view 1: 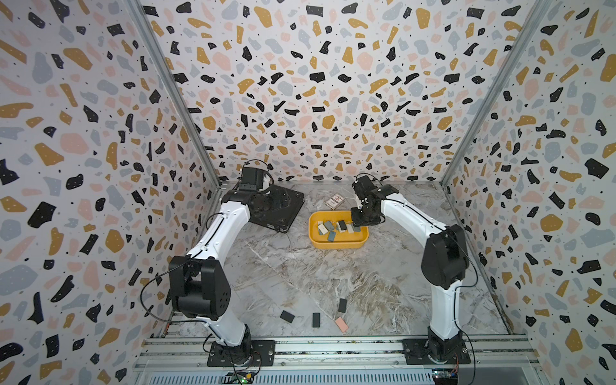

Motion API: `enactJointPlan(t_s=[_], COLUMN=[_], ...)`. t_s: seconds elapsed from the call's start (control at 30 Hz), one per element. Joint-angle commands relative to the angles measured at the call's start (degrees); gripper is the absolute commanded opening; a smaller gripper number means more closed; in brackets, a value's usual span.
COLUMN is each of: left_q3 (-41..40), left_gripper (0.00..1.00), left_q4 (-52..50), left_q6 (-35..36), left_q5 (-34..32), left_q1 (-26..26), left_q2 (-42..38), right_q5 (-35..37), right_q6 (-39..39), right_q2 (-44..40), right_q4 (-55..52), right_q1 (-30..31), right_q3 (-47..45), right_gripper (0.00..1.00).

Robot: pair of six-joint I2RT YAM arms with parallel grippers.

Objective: Put the eraser in the storage box
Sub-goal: Place the eraser in the storage box, then pick up the eraser from the center of the board.

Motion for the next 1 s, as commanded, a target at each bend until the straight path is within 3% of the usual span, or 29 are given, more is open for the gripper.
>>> enactJointPlan(t_s=[0.0,0.1,0.47,0.77,0.97], left_q3=[-2.21,-4.89,-17.97,-20.99,-21.01], left_gripper=[0.98,0.98,0.98,0.98,0.98], left_q4=[0.75,1.59,2.19,0.62,0.12], left_q6=[0.26,-0.38,-1.26,-0.34,-0.01], left_q5=[0.78,1.72,3.11,4.82,4.87], left_q1=[0.37,0.5,0.61,0.57,0.63], left_q2=[-3.37,-5.68,-17.82,-22.67,-24.07], right_q5=[6.14,11.47,9.87,8.63,7.37], right_q6=[5.35,10.21,27.06,33.87,38.22], right_q2=[-8.94,-13.69,-17.51,-14.23,-11.45], right_q4=[-0.05,-0.09,3.11,5.63,4.28], right_q1=[6.14,12.62,24.49,33.1,35.18], right_q3=[-8.91,-16.53,-31.63,-31.31,-31.13], right_gripper=[0.48,0.48,0.49,0.51,0.52])
